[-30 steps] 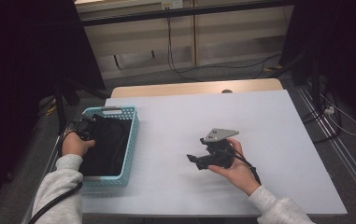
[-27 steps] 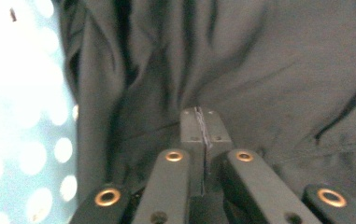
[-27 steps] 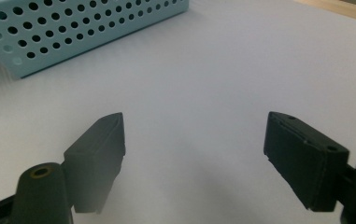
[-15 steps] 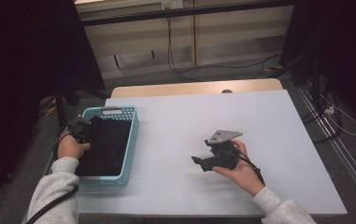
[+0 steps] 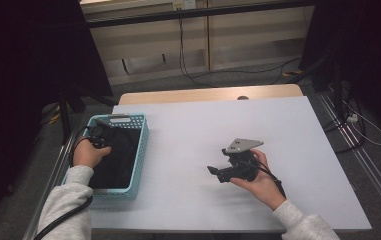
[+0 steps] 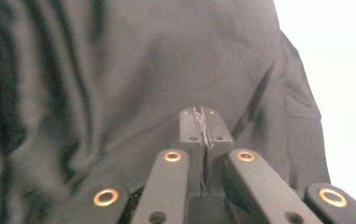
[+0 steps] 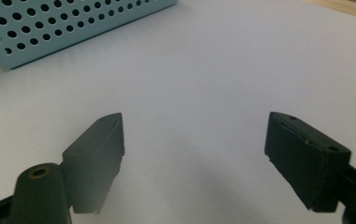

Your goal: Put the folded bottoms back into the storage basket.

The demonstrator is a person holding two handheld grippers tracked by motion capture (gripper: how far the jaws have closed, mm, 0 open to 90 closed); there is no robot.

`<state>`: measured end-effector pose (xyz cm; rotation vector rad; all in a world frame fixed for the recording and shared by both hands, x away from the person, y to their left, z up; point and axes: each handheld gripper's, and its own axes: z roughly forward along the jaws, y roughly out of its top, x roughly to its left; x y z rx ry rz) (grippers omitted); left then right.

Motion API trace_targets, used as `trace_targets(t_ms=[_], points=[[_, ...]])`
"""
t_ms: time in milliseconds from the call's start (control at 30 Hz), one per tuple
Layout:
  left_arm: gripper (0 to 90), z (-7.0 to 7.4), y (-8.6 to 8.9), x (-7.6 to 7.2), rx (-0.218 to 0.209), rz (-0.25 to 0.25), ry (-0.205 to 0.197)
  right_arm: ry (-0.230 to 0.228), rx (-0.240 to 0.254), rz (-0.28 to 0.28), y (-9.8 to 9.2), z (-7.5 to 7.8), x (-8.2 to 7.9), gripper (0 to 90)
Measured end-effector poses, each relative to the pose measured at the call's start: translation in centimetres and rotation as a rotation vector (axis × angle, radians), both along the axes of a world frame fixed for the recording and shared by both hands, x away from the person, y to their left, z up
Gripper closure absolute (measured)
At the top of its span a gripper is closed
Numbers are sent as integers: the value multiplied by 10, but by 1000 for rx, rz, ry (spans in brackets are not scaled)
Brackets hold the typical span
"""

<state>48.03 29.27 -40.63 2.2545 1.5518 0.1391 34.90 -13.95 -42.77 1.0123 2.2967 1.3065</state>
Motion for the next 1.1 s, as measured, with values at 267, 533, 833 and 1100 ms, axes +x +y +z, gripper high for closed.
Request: trace_targets(t_ms=[267, 533, 833, 1100], points=[[900, -15, 0, -2, -45, 31, 52, 3, 2, -5, -2, -1, 0, 196], [871, -10, 1, -5, -46, 16, 35, 5, -6, -3, 0, -2, 0, 194], [872, 2, 41, -2, 64, 120, -39, -5, 0, -10, -4, 0, 0, 194], [900, -11, 56, -9, 122, 181, 25, -5, -2, -6, -3, 0, 0, 192]])
